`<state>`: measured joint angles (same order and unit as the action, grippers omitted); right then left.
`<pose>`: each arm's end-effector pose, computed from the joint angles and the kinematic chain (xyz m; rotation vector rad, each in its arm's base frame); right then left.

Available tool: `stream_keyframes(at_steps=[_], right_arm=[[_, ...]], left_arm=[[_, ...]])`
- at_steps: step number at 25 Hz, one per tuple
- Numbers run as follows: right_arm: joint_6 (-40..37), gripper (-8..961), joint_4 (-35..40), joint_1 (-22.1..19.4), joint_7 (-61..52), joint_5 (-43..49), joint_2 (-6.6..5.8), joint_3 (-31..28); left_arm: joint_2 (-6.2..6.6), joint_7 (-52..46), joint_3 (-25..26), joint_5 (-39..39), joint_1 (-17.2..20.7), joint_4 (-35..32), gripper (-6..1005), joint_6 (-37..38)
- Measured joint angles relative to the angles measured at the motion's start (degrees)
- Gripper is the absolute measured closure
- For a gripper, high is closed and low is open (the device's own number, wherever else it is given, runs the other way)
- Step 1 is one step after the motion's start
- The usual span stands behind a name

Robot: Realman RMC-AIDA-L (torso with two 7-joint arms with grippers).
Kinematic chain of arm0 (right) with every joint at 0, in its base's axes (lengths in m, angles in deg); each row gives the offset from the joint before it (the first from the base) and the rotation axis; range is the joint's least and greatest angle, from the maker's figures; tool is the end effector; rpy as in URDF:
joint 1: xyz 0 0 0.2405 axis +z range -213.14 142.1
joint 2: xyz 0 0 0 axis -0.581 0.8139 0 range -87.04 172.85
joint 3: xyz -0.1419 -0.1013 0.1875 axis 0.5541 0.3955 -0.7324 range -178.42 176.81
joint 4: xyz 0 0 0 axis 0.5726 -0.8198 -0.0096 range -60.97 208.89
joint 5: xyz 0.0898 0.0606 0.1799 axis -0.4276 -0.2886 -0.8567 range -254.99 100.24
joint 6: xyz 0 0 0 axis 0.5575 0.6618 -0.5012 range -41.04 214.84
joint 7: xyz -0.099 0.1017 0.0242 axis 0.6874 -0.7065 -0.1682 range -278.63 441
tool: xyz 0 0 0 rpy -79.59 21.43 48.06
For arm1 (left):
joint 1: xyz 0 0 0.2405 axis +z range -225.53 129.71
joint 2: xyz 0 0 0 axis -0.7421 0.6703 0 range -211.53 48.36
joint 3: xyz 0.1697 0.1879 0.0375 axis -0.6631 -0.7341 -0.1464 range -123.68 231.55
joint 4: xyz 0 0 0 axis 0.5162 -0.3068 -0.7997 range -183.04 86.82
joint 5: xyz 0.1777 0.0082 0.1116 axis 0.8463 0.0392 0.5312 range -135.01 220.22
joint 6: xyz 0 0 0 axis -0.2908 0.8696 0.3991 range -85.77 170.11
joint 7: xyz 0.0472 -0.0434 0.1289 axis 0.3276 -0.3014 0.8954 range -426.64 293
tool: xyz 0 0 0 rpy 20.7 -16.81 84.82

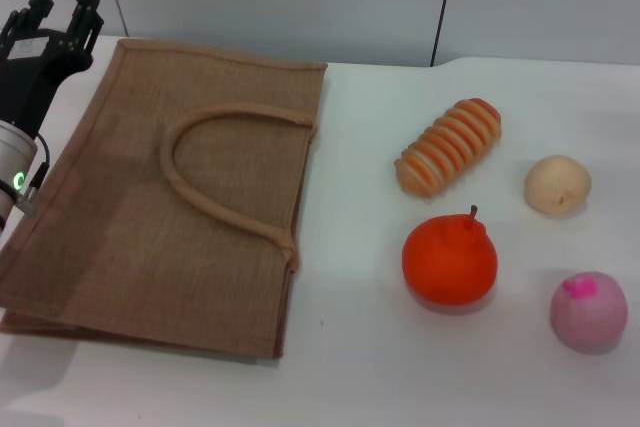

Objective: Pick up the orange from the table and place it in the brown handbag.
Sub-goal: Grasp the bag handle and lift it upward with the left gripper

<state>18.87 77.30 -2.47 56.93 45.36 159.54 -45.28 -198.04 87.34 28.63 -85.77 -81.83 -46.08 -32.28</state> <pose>0.3414 0.3651 0.0400 -1.5018 0.6128 0.7732 -0.3123 0.3683 0.0352 -1.4811 -0.5856 -0.9650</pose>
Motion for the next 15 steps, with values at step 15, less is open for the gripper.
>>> stream_keyframes(at_steps=[15], right_arm=[[0.01,73,0.00,-0.06,0.00,-0.12,0.00,0.00]], left_arm=[[0.00,0.00,0.06,-0.03,0.08,-0.03,395,-0.09]])
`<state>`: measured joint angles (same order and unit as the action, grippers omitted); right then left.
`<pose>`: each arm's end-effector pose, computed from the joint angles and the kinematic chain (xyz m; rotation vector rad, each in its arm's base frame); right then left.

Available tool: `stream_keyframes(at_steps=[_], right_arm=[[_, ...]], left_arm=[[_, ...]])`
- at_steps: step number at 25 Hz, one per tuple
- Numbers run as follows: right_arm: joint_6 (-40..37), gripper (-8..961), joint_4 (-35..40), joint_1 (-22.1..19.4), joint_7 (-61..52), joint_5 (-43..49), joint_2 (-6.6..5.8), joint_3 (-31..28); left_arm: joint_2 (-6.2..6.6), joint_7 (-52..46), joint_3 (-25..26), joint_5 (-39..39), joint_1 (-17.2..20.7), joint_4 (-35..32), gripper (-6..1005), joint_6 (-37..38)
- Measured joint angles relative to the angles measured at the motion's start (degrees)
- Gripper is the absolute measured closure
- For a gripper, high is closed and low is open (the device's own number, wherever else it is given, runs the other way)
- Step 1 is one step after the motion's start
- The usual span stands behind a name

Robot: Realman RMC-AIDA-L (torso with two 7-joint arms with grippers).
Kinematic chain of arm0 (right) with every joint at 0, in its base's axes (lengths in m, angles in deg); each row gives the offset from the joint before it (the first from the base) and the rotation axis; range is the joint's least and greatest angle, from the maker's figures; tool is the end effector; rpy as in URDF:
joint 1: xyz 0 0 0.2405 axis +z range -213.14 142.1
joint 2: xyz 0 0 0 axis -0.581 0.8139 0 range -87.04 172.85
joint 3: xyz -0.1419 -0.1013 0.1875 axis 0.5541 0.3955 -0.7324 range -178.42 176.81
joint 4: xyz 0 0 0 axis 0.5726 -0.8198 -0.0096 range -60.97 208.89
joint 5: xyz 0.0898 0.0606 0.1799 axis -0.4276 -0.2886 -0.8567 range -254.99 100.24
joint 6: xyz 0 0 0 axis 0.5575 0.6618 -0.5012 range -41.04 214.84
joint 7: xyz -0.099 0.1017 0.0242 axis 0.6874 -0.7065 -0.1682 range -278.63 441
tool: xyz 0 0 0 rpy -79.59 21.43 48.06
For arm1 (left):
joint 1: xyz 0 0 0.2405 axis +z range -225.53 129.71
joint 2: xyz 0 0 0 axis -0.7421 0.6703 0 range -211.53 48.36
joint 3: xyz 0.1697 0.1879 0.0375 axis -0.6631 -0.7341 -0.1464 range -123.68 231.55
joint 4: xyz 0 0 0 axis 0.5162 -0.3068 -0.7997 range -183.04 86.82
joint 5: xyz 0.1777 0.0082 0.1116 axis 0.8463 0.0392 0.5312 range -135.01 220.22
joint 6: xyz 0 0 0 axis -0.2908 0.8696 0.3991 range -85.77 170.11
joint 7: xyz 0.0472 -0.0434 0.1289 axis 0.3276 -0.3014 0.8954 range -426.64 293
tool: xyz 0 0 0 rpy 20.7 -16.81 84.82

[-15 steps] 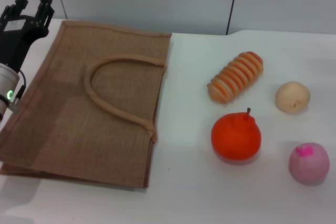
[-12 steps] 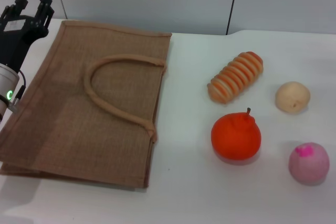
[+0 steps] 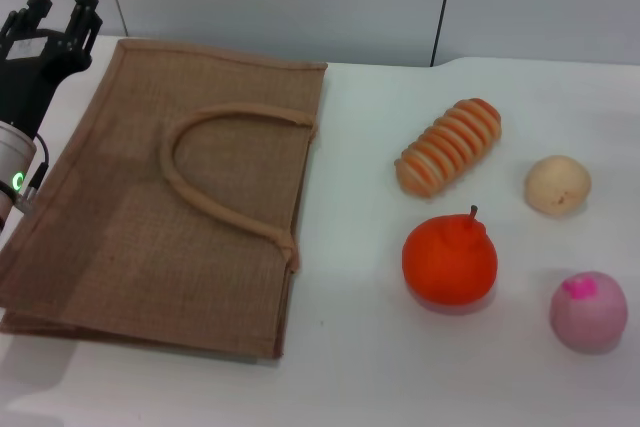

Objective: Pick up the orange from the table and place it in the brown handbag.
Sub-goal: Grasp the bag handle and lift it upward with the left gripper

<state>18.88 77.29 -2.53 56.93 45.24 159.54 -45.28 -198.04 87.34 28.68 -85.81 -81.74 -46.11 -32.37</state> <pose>0.3418 0.3648 0.0402 -1.4992 0.6143 0.7729 -0.3128 0.3678 0.0357 -1.4786 -0.5852 -0.9652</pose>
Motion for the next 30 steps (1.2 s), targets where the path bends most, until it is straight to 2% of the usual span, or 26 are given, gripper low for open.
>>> stream_keyframes(at_steps=[6,13,14,16,20,23,24,25,30], right_arm=[[1.05,73,0.01,0.06,-0.41,0.40,-0.10,0.00],[1.15,73,0.00,0.33,-0.50,0.62,-0.26,2.23],[1.14,73,0.01,0.39,-0.51,0.64,-0.30,2.74],[1.16,73,0.01,0.52,-0.52,0.68,-0.33,3.43],[1.24,73,0.15,0.88,-0.53,0.70,-0.38,4.18],[1.25,73,0.17,0.93,-0.53,0.70,-0.45,4.37],[1.25,73,0.18,0.95,-0.53,0.69,-0.45,4.37],[1.24,73,0.18,0.97,-0.53,0.69,-0.45,4.38],[1.40,73,0.25,0.97,-0.53,0.70,-0.45,4.40]], left_arm=[[0.06,-1.63,-0.38,1.31,-0.22,0.11,395,0.32],[0.47,-11.26,-0.49,7.26,-0.31,-0.35,395,0.52],[0.85,-16.59,-0.50,10.30,-0.33,-0.99,395,0.67],[1.02,-20.05,-0.50,12.10,-0.33,-1.72,395,0.95],[1.28,-34.18,-0.49,20.78,0.00,-7.90,396,3.52],[1.06,-45.45,-0.50,27.80,0.45,-13.47,396,4.29],[0.74,-52.03,-0.50,32.26,0.67,-17.33,396,4.35],[0.74,-52.03,-0.50,32.26,0.67,-17.33,396,4.35],[0.38,-66.88,-0.50,44.24,0.60,-25.41,395,6.52]])
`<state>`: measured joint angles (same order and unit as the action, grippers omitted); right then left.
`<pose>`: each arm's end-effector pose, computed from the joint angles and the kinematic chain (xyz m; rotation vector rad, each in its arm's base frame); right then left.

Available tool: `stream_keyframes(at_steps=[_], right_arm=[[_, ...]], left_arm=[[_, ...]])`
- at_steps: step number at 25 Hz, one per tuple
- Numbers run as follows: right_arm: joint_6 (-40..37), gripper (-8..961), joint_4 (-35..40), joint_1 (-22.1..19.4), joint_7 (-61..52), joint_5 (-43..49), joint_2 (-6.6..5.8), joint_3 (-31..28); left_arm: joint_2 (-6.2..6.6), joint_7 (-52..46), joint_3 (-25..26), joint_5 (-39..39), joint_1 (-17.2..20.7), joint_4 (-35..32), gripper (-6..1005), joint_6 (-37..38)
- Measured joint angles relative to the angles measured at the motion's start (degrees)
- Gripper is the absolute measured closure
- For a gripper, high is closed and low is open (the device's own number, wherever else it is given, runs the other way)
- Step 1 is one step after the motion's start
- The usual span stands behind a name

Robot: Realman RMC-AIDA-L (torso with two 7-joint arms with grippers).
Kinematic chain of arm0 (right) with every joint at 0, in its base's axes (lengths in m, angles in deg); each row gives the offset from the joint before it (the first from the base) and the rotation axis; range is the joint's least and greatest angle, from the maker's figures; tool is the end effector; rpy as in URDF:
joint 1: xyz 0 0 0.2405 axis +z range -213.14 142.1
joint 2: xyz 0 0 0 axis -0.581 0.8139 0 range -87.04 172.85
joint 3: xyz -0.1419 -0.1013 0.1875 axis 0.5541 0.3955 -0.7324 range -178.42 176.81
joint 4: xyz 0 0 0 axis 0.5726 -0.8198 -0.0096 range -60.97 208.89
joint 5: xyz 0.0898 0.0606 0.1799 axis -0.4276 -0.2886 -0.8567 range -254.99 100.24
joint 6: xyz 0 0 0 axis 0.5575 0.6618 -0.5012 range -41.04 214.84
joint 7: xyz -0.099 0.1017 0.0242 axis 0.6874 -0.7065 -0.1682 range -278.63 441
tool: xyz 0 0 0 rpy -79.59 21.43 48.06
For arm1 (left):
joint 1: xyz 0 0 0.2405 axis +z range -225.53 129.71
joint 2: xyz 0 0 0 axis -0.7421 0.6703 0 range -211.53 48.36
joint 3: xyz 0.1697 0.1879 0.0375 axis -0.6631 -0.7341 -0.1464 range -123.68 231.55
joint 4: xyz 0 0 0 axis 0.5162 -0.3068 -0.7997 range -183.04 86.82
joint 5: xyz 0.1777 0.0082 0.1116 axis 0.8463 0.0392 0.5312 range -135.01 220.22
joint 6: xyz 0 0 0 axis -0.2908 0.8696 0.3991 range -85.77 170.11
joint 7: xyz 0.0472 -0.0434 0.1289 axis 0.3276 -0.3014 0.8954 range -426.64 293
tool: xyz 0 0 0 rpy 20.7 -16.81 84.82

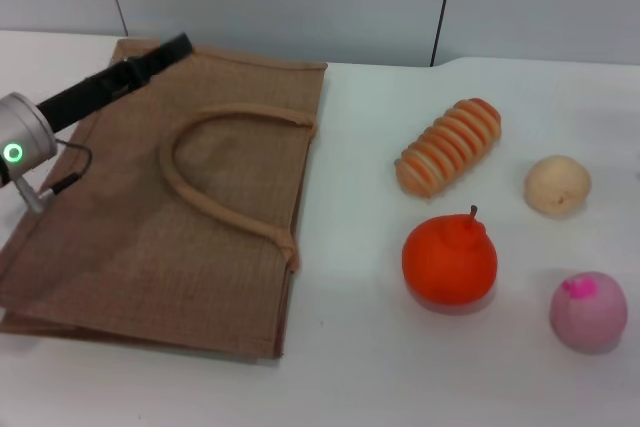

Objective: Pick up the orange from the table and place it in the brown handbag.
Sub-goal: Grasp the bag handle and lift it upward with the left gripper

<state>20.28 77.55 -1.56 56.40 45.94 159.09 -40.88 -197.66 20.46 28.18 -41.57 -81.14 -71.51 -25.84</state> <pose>0.3356 0.3711 0.0335 -1.5927 0.5911 0.7438 -0.3001 0.3876 0.0420 -1.9163 -1.2259 -1.0854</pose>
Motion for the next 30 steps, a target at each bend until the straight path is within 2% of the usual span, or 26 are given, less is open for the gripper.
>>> stream_keyframes(at_steps=[3,7,16,24,30], right_arm=[[0.58,73,-0.06,0.00,0.01,-0.08,0.01,0.00],[1.31,73,-0.14,0.06,0.24,-0.23,0.01,0.00],[1.33,73,-0.01,0.06,0.36,-0.25,0.01,0.00],[1.48,73,0.10,0.09,0.40,-0.38,0.01,0.00],[2.87,73,0.05,0.75,0.43,-0.42,0.01,0.00]], left_arm=[[-0.01,-9.32,0.00,8.28,-0.13,-5.28,395,1.74],[-0.10,-16.74,0.01,15.66,-0.49,-10.50,396,1.89],[-0.10,-32.29,-0.01,32.70,-3.15,-17.83,396,1.28],[-0.07,-40.51,-0.71,47.24,-7.12,-19.29,396,1.55],[-0.05,-41.46,-0.70,50.55,-8.81,-19.33,396,1.67]])
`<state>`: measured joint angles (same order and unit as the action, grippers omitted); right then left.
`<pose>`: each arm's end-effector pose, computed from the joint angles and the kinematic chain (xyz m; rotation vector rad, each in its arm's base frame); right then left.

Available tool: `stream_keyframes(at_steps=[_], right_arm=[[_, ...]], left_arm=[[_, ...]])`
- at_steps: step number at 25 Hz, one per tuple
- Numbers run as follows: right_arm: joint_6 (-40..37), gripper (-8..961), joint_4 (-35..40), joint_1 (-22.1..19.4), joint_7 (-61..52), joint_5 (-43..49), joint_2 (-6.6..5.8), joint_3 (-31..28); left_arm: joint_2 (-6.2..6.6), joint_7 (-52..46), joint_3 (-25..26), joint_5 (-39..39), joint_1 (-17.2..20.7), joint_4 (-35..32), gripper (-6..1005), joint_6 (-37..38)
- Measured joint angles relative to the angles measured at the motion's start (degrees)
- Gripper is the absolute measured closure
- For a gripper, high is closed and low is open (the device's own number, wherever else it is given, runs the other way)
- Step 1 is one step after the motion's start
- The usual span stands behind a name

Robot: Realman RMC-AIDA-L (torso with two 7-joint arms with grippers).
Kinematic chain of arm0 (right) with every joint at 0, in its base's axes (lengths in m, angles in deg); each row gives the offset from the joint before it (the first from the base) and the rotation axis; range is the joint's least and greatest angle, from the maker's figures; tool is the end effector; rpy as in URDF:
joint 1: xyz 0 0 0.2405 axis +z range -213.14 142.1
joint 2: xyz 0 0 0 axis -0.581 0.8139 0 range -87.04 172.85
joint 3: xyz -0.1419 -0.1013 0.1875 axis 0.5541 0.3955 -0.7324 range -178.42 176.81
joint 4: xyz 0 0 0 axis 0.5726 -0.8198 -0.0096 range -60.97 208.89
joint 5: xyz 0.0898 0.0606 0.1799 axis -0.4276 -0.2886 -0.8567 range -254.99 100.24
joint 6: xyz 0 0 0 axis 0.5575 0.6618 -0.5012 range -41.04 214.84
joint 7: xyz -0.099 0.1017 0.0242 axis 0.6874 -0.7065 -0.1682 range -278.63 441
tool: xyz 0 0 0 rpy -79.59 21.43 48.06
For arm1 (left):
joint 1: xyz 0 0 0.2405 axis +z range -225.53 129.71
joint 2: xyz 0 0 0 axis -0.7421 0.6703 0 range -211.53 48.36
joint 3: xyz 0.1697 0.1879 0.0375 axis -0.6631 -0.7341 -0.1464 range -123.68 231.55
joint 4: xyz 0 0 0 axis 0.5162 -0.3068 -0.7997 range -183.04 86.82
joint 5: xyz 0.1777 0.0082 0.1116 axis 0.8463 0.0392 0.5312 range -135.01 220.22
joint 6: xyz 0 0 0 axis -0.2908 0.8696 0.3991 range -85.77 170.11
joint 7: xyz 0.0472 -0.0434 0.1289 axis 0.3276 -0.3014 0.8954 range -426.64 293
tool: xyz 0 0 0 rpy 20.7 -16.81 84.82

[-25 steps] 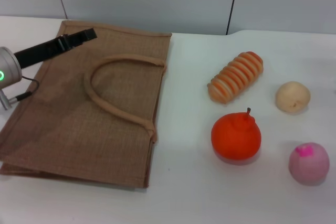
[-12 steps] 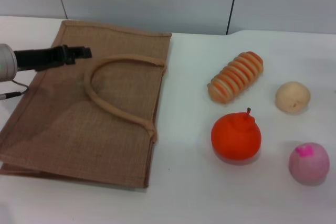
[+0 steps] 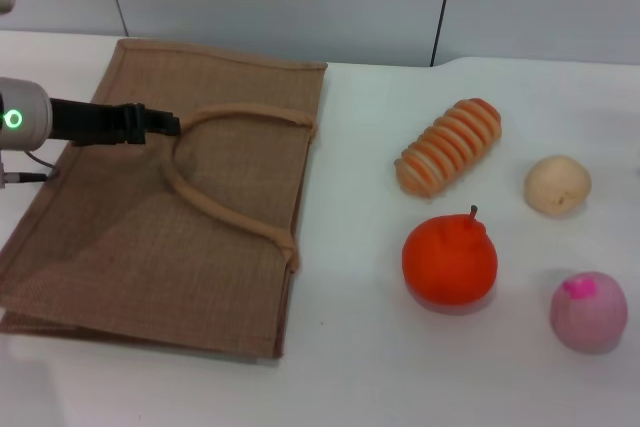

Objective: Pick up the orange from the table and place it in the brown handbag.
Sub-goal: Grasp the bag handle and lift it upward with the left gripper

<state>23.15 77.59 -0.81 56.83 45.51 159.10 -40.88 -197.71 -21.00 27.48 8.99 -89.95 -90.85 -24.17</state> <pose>0.3378 0.3761 0.0315 -1.5930 0.6162 0.7064 -0.2965 0.4160 0.0603 -1.9938 -1.5300 -0.3179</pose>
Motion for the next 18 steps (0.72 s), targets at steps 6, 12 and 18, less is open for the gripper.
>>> stream_keyframes(at_steps=[6,12,18], right_arm=[[0.22,73,-0.24,0.06,0.09,0.00,0.00,0.00],[0.22,73,-0.25,0.19,0.10,-0.02,0.00,-0.02],[0.22,74,-0.29,0.30,0.10,-0.02,0.00,-0.07]], left_arm=[[0.05,-0.71,0.00,2.06,-0.84,0.10,396,0.58],[0.06,-0.71,-0.03,3.25,-1.76,0.52,395,2.07],[0.06,-0.38,-3.03,3.30,-2.57,2.68,395,6.51]])
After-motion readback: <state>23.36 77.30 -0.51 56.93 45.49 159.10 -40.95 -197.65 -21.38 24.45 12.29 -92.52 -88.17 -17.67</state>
